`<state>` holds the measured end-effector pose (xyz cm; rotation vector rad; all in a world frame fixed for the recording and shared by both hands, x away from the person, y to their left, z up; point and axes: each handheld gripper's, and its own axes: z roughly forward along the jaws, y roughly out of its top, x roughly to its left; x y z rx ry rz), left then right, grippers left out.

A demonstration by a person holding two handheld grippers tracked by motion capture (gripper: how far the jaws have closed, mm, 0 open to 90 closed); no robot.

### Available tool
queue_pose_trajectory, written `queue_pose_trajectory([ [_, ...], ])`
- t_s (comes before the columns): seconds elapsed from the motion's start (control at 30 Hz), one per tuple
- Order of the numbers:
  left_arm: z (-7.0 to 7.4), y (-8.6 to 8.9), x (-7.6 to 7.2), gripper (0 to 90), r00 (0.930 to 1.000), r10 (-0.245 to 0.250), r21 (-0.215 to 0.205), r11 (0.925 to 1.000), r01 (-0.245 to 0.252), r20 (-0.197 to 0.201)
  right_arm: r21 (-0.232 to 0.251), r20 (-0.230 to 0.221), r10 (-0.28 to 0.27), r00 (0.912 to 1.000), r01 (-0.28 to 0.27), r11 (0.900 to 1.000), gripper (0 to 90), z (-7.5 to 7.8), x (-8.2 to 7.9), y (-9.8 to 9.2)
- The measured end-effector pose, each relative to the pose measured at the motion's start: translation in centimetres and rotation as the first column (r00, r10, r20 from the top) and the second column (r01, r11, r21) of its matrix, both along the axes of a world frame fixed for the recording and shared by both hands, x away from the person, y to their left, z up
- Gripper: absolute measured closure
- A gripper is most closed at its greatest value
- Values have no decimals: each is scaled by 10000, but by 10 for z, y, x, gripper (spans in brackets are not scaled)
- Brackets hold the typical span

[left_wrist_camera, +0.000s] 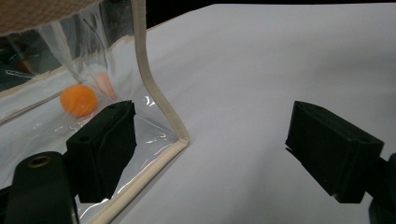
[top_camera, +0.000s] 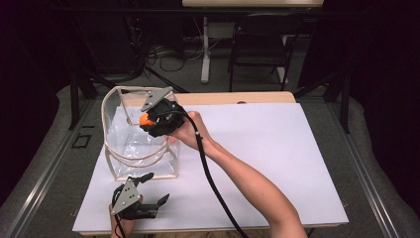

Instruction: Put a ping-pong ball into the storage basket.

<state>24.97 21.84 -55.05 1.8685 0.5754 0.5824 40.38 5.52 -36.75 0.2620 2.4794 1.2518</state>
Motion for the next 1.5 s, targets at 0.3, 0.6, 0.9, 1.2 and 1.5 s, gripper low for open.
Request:
queue_pose_trajectory([
  [0.3,0,0,0,157,10000,-5,5,10000,5,5,-107,-164,-23,9999,21,9999,509,-5,3,4],
  [0.6,0,1,0,157,10000,-12,-13,10000,12,5,-291,-143,-191,9997,187,9994,509,-8,6,7],
  [0.9,0,1,0,157,10000,-9,-14,10000,9,13,-452,-101,-403,9991,398,9982,508,-12,9,9],
  [1.2,0,1,0,157,10000,-9,8,10000,9,-14,-748,173,-691,9975,702,9947,505,-15,11,12],
  [1.5,0,0,0,157,10000,-42,10,10000,42,-6,-863,261,-1347,9905,1364,9869,361,-16,12,11],
])
